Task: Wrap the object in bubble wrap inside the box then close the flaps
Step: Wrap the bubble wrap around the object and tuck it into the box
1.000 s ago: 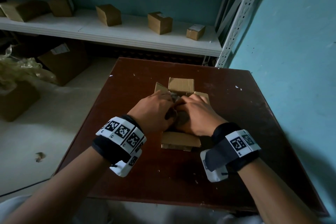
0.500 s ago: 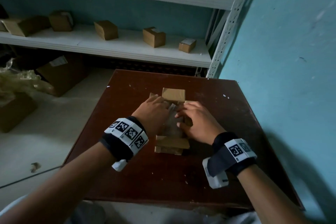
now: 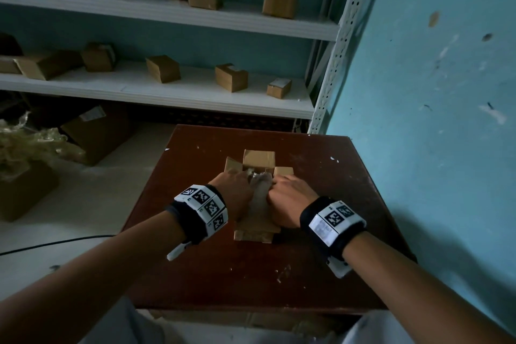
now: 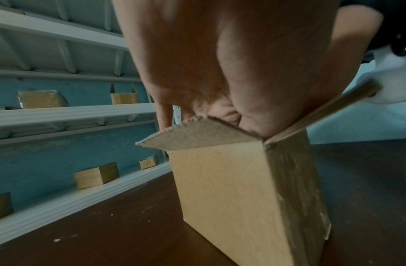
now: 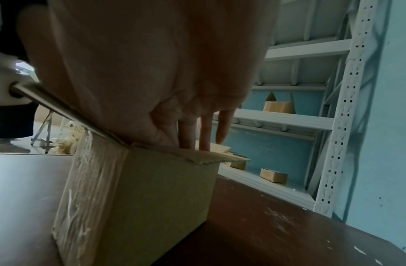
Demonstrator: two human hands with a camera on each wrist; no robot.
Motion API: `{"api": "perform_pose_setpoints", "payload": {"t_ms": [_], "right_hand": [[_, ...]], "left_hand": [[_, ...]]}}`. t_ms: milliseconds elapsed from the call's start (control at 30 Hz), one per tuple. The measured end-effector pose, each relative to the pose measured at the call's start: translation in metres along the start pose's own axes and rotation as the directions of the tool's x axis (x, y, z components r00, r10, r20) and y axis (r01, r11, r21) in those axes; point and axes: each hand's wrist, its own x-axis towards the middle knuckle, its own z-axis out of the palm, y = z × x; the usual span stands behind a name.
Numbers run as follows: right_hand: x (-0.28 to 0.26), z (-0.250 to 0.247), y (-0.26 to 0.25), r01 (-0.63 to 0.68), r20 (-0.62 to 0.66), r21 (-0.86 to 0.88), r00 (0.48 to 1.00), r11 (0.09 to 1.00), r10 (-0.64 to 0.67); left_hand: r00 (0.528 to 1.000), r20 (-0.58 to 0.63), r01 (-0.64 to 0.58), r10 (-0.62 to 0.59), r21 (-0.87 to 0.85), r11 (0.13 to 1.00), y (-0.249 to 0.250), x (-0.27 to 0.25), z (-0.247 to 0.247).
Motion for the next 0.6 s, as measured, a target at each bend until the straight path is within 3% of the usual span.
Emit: {"api": "perform_pose_setpoints", "payload": {"t_ms": [333,600], "right_hand": [[0.008,0.008,0.004,-0.039,0.035,0.093,0.999,0.995,0.036],[0.014,0.004,0.004,-0.005,0.049,0.118,0.999,0.993,0.000]], "left_hand": [[0.999,-0.012,-0.049,0.049,0.003,0.999,-0.008,0.011,0.015],[0.998,-0.014,-0.066,0.067,0.099,0.993,-0.009,0.011,0.005]]}}
